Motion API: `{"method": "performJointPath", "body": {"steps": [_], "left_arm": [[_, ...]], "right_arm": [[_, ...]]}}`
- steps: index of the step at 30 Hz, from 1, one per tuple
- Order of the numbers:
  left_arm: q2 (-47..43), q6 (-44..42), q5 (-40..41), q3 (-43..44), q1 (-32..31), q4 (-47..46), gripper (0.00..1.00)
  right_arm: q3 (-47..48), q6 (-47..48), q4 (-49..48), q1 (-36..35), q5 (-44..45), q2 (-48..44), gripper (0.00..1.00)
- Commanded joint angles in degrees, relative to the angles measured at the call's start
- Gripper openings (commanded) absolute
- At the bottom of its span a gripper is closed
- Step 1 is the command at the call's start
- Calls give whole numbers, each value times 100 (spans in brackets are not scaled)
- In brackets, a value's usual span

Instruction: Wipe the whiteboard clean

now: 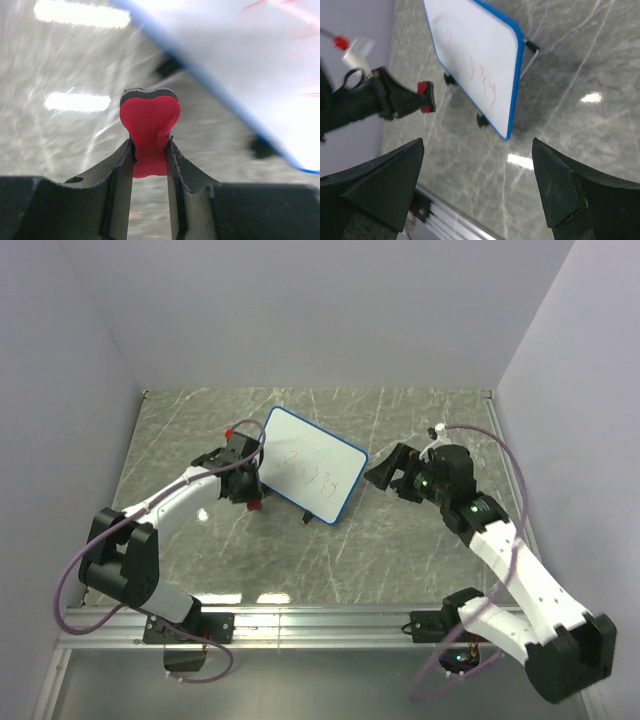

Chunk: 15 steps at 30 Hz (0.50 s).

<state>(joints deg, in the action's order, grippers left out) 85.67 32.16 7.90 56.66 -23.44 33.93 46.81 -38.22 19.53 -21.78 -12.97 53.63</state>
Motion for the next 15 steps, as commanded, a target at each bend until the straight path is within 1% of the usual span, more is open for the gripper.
{"method": "performJointPath", "body": {"steps": [1,5,9,12,15], "left_arm": [[-226,-96,-192,896,-248,-115,1],[-24,44,-350,1592,-713,34,0],[248,141,-272,2137,-1249,184,0],[468,203,-166,2436,-1558,307,0],[609,247,-113,2560,-1725,360,0]], "right_arm": [[-461,-607,-1676,604,-986,690,94],[-261,-643,-1935,938,-926,1500,94],[301,-678,-2278,1062,-1102,2571,91],[644,-608,-2375,1053,-1313,2994,89],[751,-433,-2375,1053,-1418,2996,89]]}}
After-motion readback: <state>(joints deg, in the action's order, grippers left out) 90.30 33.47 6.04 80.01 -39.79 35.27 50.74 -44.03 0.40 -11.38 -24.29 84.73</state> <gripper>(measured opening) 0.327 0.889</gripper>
